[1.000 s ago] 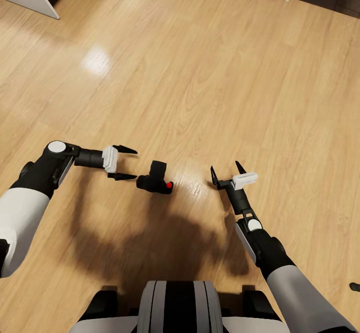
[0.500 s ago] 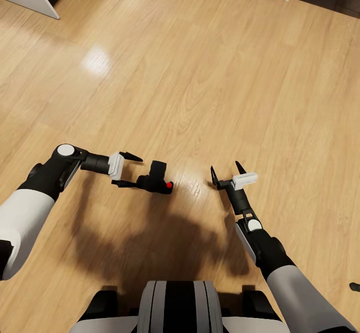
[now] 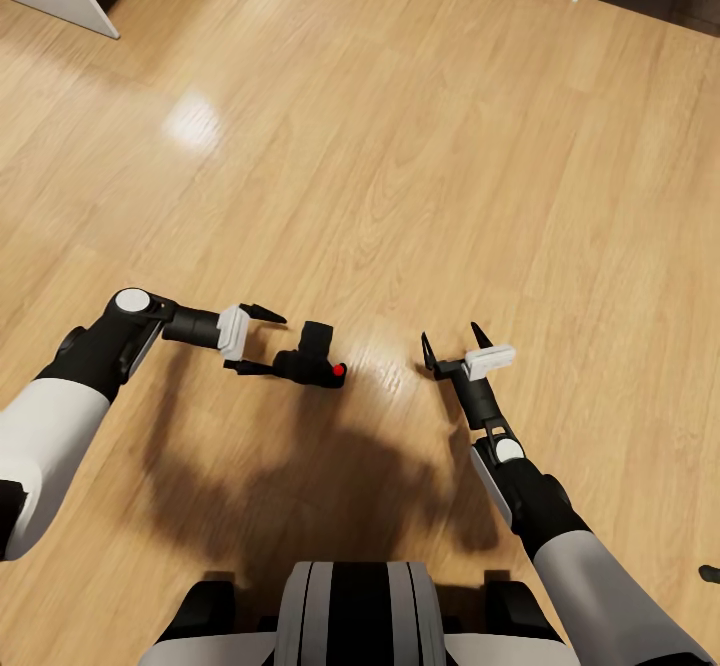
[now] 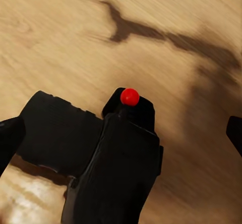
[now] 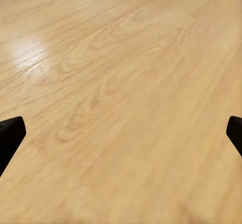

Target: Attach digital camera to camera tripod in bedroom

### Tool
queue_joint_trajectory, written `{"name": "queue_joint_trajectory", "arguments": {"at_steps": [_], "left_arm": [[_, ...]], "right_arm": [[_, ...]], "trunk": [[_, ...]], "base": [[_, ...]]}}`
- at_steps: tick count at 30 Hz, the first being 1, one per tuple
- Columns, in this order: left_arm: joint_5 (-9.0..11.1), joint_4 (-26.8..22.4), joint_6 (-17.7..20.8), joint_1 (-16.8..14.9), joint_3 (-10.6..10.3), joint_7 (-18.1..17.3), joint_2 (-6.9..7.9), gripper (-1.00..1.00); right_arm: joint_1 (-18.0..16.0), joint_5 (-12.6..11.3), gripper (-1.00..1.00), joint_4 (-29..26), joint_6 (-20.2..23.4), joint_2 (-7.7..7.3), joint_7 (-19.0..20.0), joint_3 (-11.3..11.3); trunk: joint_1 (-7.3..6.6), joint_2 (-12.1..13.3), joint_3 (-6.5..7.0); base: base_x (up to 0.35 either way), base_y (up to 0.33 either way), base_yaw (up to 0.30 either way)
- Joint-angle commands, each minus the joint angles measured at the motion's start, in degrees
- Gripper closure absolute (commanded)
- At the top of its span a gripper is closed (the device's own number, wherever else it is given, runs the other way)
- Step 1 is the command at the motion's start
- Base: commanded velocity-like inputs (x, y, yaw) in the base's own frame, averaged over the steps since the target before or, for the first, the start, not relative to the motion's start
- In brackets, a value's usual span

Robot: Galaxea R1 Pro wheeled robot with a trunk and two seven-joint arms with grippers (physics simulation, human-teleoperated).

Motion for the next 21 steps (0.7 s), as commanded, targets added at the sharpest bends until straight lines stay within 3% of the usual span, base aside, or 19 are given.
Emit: {"name": "queue_joint_trajectory", "arguments": {"at_steps": [1,8,17,21], "left_arm": [[-0.1,0.0,-0.6,0.0,-0.2,0.1,0.01,-1.0],[-0.2,-0.1,-0.6,0.0,-1.1,2.5,0.01,-1.0],[-0.2,-0.1,-0.8,0.0,-9.1,6.1,0.1,-1.0],[-0.2,-0.2,-0.8,0.0,-10.3,6.3,0.11,-1.0]], "right_arm": [[0.0,-0.1,-1.0,0.0,-0.1,-0.03,0.1,0.1],[0.0,-0.1,-1.0,0.0,-0.2,-0.03,0.1,0.1],[0.0,-0.1,-1.0,0.0,-0.2,-0.05,0.1,0.1],[0.0,-0.1,-1.0,0.0,-0.2,-0.04,0.1,0.1]], "trunk": [[-0.01,0.0,-0.03],[-0.01,0.0,-0.03],[-0.01,0.0,-0.03],[-0.01,0.0,-0.03]], "base": [[0.0,0.0,0.0],[0.0,0.0,0.0],[0.0,0.0,0.0],[0.0,0.0,0.0]]}}
